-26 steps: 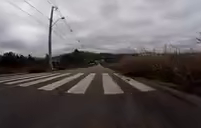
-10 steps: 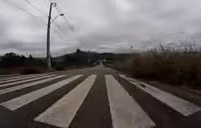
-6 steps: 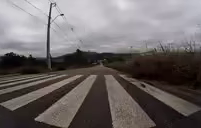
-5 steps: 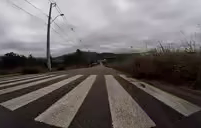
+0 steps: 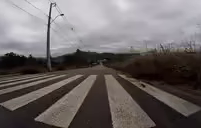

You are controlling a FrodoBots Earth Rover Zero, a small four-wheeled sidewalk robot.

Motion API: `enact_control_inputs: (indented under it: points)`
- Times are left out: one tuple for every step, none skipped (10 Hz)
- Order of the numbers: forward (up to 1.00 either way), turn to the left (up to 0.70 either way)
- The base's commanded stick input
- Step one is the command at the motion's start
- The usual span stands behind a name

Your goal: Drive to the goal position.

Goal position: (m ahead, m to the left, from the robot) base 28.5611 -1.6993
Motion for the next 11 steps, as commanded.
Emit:
enact_control_inputs:
  points:
    - [0.7,0.0]
    - [0.7,0.0]
    - [0.7,0.0]
    - [0.7,0.0]
    - [0.7,0.0]
    - [0.7,0.0]
    - [0.7,0.0]
    - [0.7,0.0]
    - [0.7,0.0]
    - [0.7,0.0]
    - [0.7,0.0]
